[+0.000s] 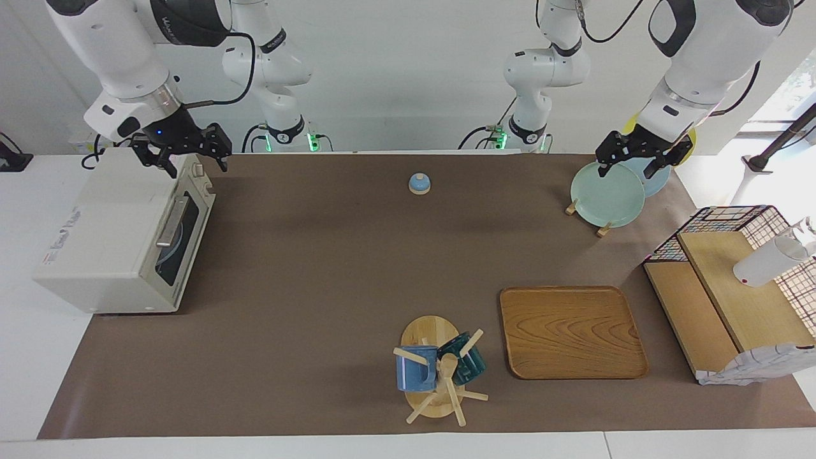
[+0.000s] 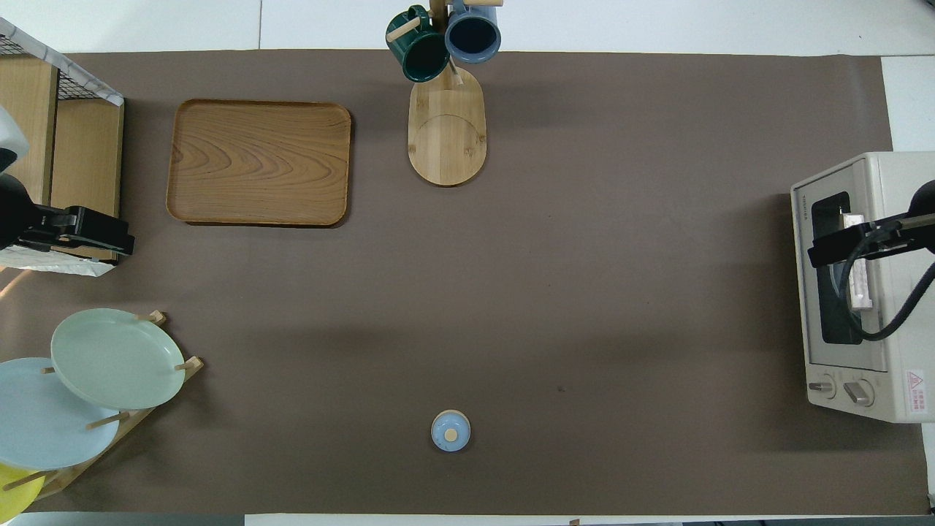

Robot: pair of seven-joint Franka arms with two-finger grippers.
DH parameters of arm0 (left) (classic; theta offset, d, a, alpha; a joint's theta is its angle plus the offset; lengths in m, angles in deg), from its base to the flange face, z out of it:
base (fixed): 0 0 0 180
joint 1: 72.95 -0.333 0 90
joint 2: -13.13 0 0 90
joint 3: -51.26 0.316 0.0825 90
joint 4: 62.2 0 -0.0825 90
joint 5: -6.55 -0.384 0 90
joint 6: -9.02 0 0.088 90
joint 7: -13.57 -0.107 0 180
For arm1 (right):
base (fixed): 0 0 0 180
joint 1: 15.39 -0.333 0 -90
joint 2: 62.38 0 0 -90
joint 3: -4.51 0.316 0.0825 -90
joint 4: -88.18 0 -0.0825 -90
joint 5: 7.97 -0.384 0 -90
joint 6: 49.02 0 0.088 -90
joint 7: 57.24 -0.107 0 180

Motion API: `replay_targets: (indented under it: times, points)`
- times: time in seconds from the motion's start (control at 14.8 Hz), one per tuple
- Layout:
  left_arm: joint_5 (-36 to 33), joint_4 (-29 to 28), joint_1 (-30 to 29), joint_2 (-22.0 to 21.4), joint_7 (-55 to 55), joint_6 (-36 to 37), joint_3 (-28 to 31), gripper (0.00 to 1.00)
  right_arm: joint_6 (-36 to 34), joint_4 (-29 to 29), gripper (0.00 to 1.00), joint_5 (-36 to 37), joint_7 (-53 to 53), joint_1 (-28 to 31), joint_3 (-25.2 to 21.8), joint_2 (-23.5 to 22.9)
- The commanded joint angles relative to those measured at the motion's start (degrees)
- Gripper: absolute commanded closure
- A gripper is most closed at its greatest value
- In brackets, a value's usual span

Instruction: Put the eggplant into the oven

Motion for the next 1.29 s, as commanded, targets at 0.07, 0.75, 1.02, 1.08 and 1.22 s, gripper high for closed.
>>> replay_targets:
  times: [0.07,0.75,1.02,1.08,1.22]
  points:
    - [-0.96,-0.09,0.08,-0.61,-0.37,0.76,0.26,0.0,-1.45,-2.09,0.0,1.37,-1.2,0.21,0.43,-1.0]
    - [-0.96,-0.09,0.08,-0.61,-0.37,0.76,0.26,0.0,-1.1,-1.03,0.0,0.5,-2.87,-1.38,-0.45,-0.03]
    - [-0.96,-0.09,0.08,-0.61,-0.37,0.76,0.26,0.0,-1.71,-3.76,0.0,0.5,-2.87,-1.11,-0.27,-1.17]
    - [-0.96,-0.09,0.08,-0.7,-0.37,0.76,0.26,0.0,-1.63,-3.76,0.0,0.5,-2.95,-1.11,-0.36,-1.09]
    - [-0.96,-0.09,0.16,-0.61,-0.37,0.76,0.26,0.0,-1.45,-3.76,0.0,0.5,-2.96,-1.11,-0.36,-1.18]
